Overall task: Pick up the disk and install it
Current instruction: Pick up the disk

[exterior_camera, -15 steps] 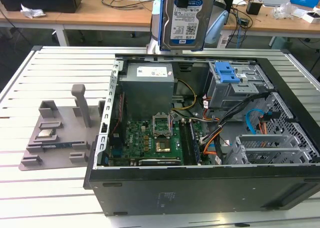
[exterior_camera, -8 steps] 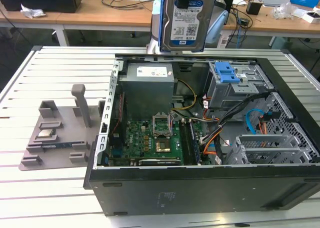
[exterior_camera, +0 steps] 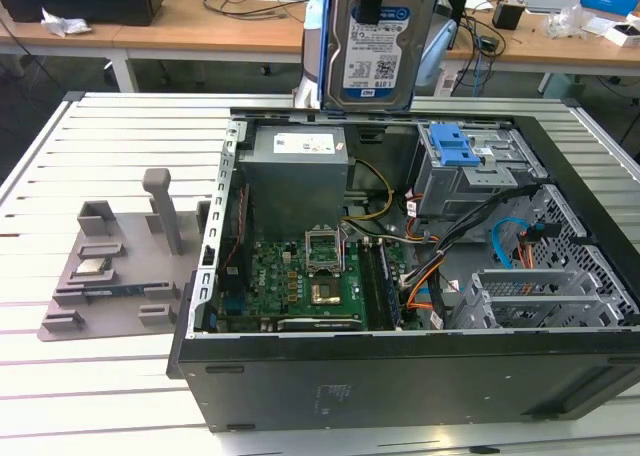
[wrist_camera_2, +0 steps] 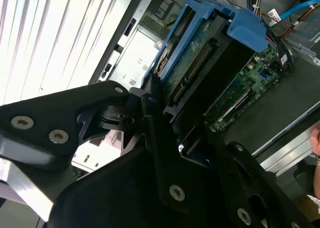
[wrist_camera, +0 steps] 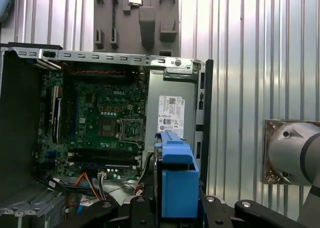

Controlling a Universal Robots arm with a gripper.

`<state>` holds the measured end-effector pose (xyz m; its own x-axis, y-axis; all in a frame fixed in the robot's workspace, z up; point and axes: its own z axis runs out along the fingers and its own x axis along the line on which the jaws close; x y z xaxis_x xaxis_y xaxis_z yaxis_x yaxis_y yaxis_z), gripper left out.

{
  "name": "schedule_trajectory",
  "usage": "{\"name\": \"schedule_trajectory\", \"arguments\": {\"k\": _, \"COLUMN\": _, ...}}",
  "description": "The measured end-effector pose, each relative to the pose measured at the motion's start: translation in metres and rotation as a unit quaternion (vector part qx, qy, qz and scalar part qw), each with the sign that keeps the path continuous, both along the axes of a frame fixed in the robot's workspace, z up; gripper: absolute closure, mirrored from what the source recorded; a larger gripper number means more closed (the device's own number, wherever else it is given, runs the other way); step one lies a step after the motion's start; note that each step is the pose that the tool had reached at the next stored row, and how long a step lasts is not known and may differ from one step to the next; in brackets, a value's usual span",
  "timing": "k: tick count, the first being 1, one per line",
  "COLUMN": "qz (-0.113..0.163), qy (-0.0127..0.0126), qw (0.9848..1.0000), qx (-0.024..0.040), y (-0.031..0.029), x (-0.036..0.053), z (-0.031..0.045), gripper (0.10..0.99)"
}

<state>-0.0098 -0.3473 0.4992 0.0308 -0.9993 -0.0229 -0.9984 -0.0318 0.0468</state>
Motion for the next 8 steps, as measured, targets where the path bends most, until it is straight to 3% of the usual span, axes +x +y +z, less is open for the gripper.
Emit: {"name": "schedule_trajectory", "arguments": {"k": 8, "qz": 0.0, "qy": 0.0, "qw": 1.0, "qx": 0.0, "y": -0.0135, "x": 0.0, "z": -0.0006, "gripper": 0.718}}
